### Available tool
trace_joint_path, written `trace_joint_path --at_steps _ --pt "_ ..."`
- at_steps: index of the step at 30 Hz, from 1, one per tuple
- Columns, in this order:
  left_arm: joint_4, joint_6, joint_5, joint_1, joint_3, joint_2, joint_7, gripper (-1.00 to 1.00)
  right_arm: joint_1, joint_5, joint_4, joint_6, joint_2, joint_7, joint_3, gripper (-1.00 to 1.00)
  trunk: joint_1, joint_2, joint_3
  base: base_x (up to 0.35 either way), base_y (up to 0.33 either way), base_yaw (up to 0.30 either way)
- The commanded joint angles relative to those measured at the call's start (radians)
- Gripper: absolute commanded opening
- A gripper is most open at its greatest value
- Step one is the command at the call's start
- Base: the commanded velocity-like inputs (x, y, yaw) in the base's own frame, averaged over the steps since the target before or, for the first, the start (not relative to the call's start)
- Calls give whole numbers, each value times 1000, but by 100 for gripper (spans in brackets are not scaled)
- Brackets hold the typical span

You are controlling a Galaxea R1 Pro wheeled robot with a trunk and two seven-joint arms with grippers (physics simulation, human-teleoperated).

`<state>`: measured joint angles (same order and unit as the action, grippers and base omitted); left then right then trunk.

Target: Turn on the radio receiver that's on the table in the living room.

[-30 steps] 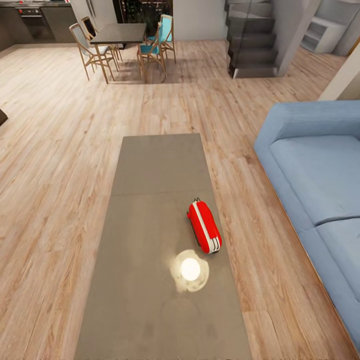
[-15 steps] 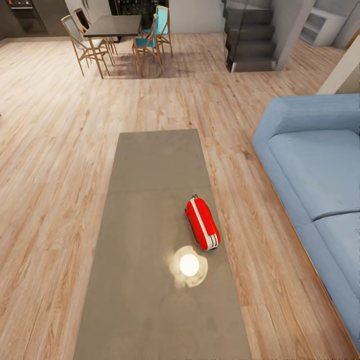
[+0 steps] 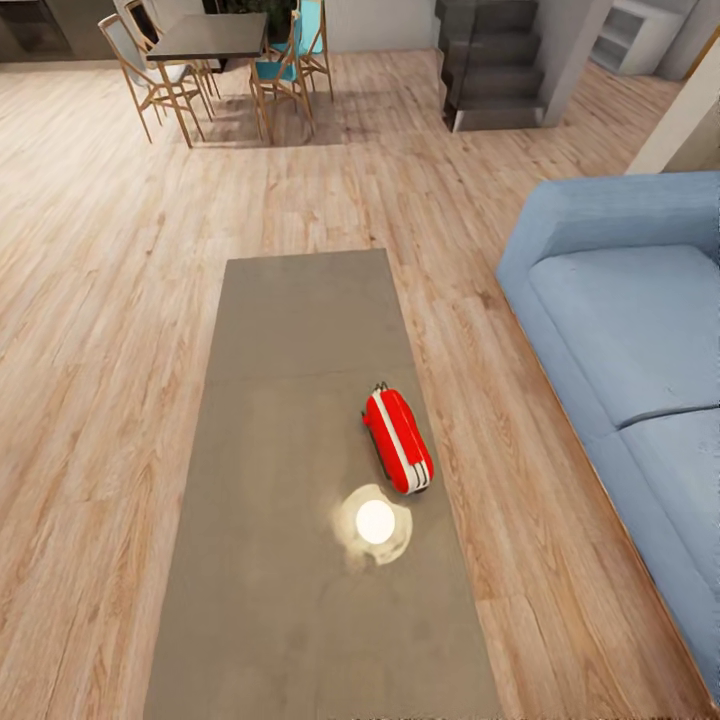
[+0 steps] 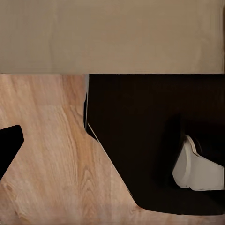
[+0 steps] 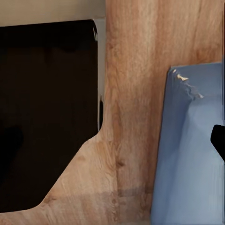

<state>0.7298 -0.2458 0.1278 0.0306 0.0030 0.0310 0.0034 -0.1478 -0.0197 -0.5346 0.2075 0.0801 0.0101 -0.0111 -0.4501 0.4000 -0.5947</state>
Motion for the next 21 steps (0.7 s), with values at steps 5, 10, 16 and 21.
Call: trace_joint_path --at_steps 5,10,16,21 --pt "-1 -21 1 66 0 -5 -4 100 -67 -83 -1 1 0 -3 -1 100 0 0 -8 0 0 -79" --pt "-1 -48 1 115 -3 -8 -5 100 -130 -113 -1 2 0 -7 0 100 0 0 -16 0 0 -79" --pt "-1 -71 1 191 -6 -8 -5 100 -209 -128 -1 3 0 -11 0 100 0 0 -26 0 0 -79" --pt "-1 -74 -2 234 -6 -8 -5 100 -249 -133 -1 2 0 -13 0 100 0 0 -34 0 0 -79"
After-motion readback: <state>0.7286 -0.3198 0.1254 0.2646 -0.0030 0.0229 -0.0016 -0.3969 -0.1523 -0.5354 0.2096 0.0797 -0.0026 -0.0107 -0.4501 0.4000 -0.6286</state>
